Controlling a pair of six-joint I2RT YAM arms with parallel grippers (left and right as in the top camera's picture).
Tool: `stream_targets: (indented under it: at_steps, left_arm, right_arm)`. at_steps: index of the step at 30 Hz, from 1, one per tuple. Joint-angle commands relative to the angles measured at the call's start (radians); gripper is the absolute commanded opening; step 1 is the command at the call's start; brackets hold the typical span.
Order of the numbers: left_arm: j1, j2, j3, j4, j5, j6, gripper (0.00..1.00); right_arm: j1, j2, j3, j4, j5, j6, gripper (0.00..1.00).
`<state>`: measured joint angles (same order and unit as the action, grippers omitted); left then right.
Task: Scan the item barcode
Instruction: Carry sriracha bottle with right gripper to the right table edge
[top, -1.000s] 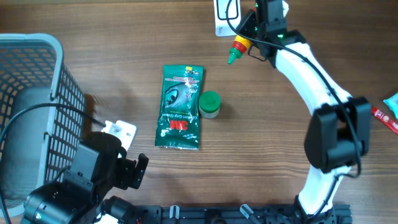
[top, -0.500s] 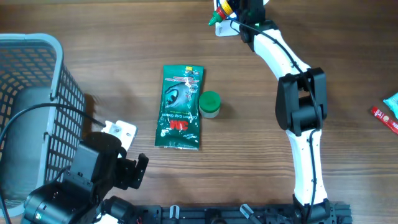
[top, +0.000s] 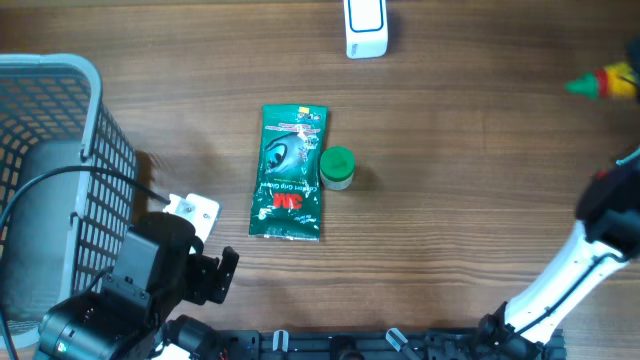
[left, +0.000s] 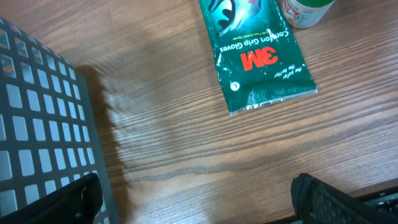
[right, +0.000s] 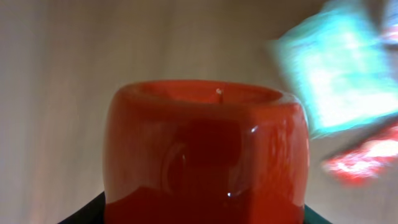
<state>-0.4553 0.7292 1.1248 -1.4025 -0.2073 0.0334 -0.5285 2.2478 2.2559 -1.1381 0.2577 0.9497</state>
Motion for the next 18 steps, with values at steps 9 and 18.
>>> stream_targets:
  at_steps: [9, 18]
  left_arm:
    - [0.004, -0.003, 0.003, 0.002, 0.009, 0.008, 1.0]
    - [0.004, -0.003, 0.003, 0.002, 0.009, 0.008, 1.0]
  right_arm:
    - [-0.428, -0.011, -0.349, 0.124, 0.007, 0.059, 0.43]
    - [-0.435, -0.026, -0.351, 0.18, -0.325, 0.003, 0.95]
